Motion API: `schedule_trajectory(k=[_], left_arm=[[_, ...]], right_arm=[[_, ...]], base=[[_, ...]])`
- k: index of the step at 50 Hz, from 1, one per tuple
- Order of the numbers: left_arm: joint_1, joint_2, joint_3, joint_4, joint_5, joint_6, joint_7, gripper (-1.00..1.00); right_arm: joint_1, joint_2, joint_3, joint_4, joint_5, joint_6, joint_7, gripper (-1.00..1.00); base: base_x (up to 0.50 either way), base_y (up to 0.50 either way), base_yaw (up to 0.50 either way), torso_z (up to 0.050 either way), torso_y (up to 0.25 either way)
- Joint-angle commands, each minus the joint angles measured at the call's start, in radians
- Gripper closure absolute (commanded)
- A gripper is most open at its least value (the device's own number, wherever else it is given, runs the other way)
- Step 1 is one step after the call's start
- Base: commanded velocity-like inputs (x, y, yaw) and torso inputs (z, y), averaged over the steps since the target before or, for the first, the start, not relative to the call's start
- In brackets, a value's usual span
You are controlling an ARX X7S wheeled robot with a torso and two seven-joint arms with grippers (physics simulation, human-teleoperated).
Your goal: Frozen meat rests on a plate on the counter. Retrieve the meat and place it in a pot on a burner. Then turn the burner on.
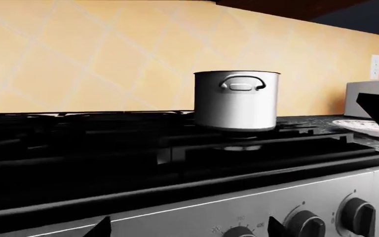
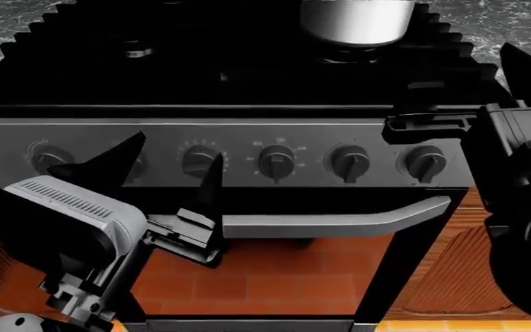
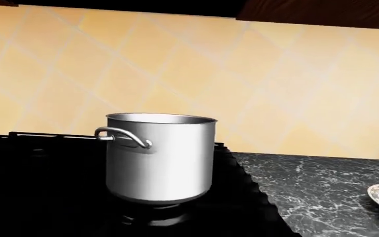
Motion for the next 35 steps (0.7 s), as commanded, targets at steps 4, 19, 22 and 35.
schedule_trajectory(k=[4, 19, 22, 35], left_arm=[[0.004, -0.002, 0.008, -0.001, 0.004, 0.013, 0.001, -1.0], [0.008, -0.013, 0.006, 0.009, -0.006, 0.02, -0.009, -1.0], [0.008, -0.015, 0.007, 0.01, -0.007, 0.021, -0.011, -1.0], [0.003, -0.018, 0.02, 0.015, -0.007, 0.019, -0.02, -1.0]], right_arm=[[-0.029, 0.036, 0.028, -0.055, 0.065, 0.004, 0.059, -1.0], [-0.038, 0.033, 0.035, -0.055, 0.115, 0.001, 0.087, -1.0], [-0.043, 0.033, 0.04, -0.055, 0.12, -0.005, 0.083, -1.0], [-0.083, 0.064, 0.074, -0.074, 0.123, -0.035, 0.07, -1.0]], base=[[0.0, 0.0, 0.0, -0.05, -0.033], [0.0, 0.0, 0.0, -0.05, -0.031], [0.0, 0.0, 0.0, -0.05, -0.032], [0.0, 0.0, 0.0, -0.05, -0.033]])
